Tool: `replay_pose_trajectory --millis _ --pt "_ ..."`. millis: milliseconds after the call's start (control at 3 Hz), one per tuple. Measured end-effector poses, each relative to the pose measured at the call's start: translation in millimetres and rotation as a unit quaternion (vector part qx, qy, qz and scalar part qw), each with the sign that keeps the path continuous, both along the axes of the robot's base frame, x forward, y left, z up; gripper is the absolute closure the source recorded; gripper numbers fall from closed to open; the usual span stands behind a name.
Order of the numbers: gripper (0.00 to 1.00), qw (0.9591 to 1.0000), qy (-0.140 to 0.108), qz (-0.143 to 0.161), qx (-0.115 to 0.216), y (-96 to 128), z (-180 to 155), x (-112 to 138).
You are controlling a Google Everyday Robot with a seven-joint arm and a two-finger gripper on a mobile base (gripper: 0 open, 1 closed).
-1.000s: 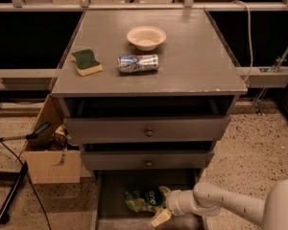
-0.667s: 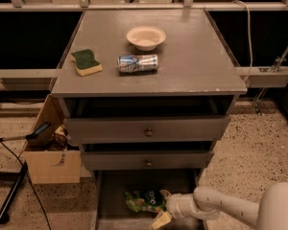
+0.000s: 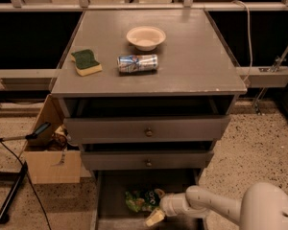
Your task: Pick green rice chip bag from bottom drawer and place on counter
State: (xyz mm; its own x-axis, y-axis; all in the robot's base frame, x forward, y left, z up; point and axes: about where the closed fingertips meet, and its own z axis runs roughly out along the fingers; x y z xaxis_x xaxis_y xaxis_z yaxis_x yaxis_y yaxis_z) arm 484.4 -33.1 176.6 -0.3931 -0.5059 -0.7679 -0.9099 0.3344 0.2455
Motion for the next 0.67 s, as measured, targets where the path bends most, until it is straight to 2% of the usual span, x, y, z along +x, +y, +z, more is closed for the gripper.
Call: replay_pose_trajectory --millis 333,667 --pt "0.0 1.0 0.005 -0.008 -0.002 9.0 -17.2 5.6" --pt "0.17 1.0 0.005 -0.008 -0.002 9.7 -18.5 6.0"
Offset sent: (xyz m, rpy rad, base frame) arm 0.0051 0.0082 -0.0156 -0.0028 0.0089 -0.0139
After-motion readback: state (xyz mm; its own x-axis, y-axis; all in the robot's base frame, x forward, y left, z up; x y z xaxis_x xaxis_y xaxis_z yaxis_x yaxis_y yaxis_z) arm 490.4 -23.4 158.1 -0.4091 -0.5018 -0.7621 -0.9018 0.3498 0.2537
